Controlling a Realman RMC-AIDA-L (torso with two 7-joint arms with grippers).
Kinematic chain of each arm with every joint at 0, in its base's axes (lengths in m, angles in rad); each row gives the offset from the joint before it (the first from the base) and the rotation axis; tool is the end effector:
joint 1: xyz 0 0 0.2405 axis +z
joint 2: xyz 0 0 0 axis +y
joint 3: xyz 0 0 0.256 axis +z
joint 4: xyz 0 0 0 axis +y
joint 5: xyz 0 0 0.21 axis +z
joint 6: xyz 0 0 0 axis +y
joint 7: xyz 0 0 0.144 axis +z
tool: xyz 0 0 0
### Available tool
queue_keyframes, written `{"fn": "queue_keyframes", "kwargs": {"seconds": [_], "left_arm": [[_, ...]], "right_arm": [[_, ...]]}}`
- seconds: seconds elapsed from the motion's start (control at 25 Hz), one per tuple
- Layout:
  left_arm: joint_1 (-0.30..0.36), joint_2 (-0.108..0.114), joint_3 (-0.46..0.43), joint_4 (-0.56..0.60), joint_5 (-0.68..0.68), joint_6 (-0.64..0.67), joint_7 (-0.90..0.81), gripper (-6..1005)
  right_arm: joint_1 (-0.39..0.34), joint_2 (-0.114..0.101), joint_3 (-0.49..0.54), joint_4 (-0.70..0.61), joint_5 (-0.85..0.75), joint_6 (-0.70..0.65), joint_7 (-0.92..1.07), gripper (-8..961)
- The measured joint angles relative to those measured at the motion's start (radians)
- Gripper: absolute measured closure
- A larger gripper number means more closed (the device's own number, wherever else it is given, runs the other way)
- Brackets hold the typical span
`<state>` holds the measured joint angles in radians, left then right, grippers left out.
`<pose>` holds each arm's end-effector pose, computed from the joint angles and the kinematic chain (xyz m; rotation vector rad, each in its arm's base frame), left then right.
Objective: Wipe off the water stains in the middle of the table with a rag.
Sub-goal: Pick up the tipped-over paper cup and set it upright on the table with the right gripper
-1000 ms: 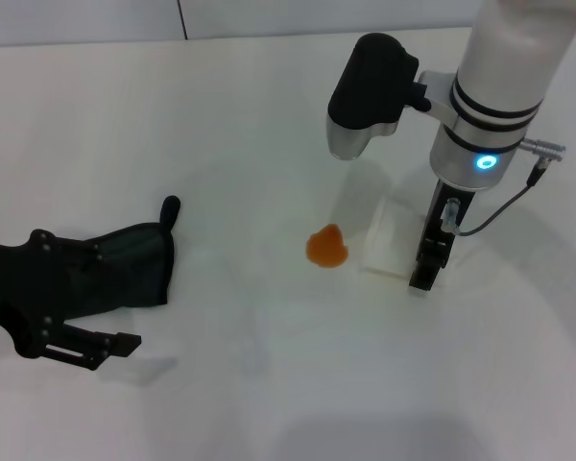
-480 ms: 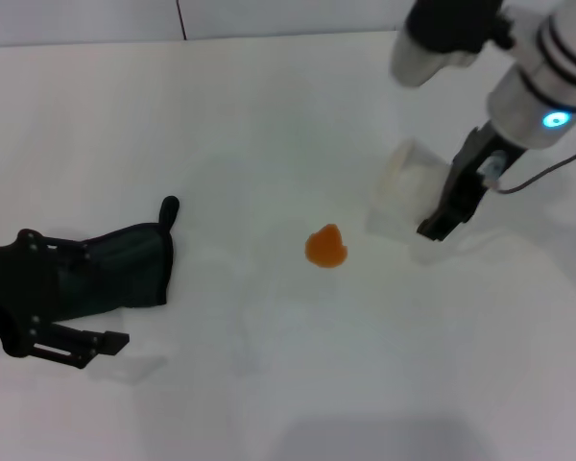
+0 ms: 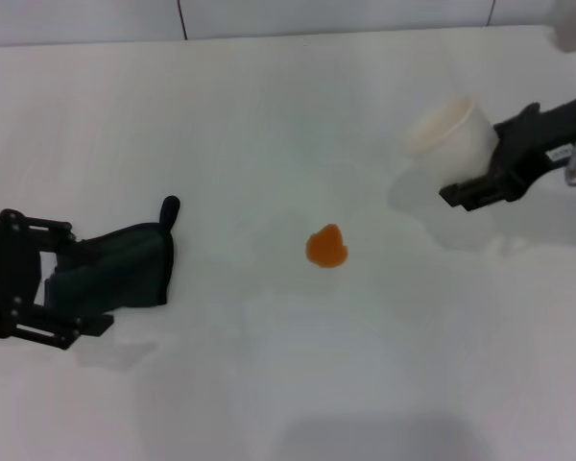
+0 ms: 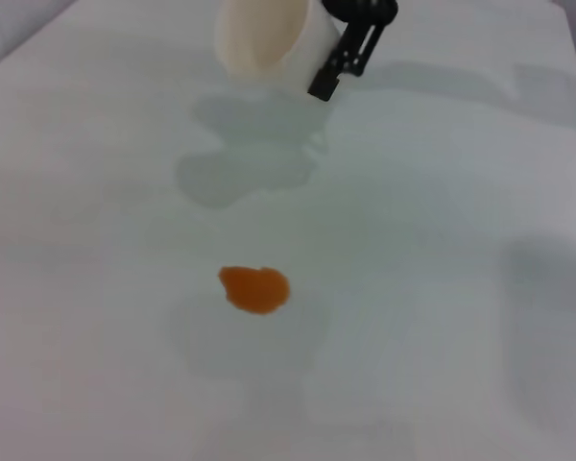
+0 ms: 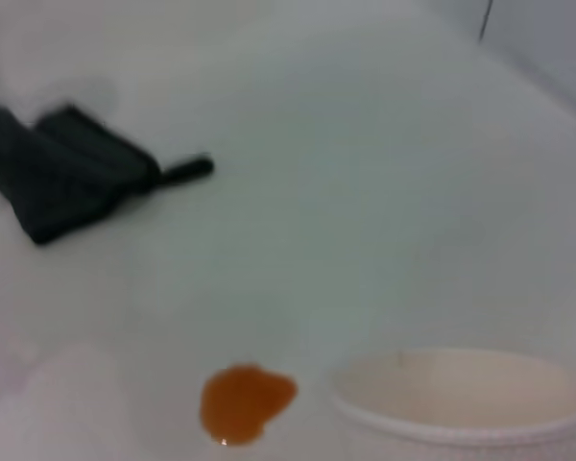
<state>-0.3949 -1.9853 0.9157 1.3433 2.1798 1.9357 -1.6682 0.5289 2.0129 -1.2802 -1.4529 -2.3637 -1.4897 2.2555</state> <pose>-0.2407 0.2910 0.0892 -3.0183 -0.3351 -0.0128 0.1706 0.3640 0.0430 -2.6788 0.5585 -0.1918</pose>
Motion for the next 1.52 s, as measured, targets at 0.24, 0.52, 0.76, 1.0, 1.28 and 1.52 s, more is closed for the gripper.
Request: {"fn": "queue_keyframes", "kwargs": {"seconds": [0.24,0.52,0.76,1.0,1.28,1.52], "left_arm": [[0.001,0.012,-0.019,-0.003,-0.005,0.004,0.001,183],[0.011,0.018,-0.047,-0.005,-0.006,0.026,0.005,184],[-0.011,0.021,-0.043,-0.003,-0.006,0.031,-0.007,185],[-0.028,0.021,-0.041,0.005,-0.006,0.042,-0.02,187],[-0.048,0.018,-0.034,0.006,-0.004,0.042,-0.024,188],[-0.049,0.014,-0.027,0.012,-0.004,0.044,-0.031,188]], "right_arm": [[-0.168,-0.001,0.02,0.035,0.241,0.171,-0.233,299],[-0.219,-0.004,0.045,0.278,0.592,0.2,-0.585,300],[-0.205,-0.005,0.171,0.613,0.808,0.13,-0.929,301],[-0.192,-0.004,0.268,0.832,0.867,0.088,-1.133,302],[-0.183,-0.003,0.316,0.983,0.914,0.105,-1.303,302],[-0.179,-0.002,0.324,1.046,0.923,0.133,-1.344,303]]}}
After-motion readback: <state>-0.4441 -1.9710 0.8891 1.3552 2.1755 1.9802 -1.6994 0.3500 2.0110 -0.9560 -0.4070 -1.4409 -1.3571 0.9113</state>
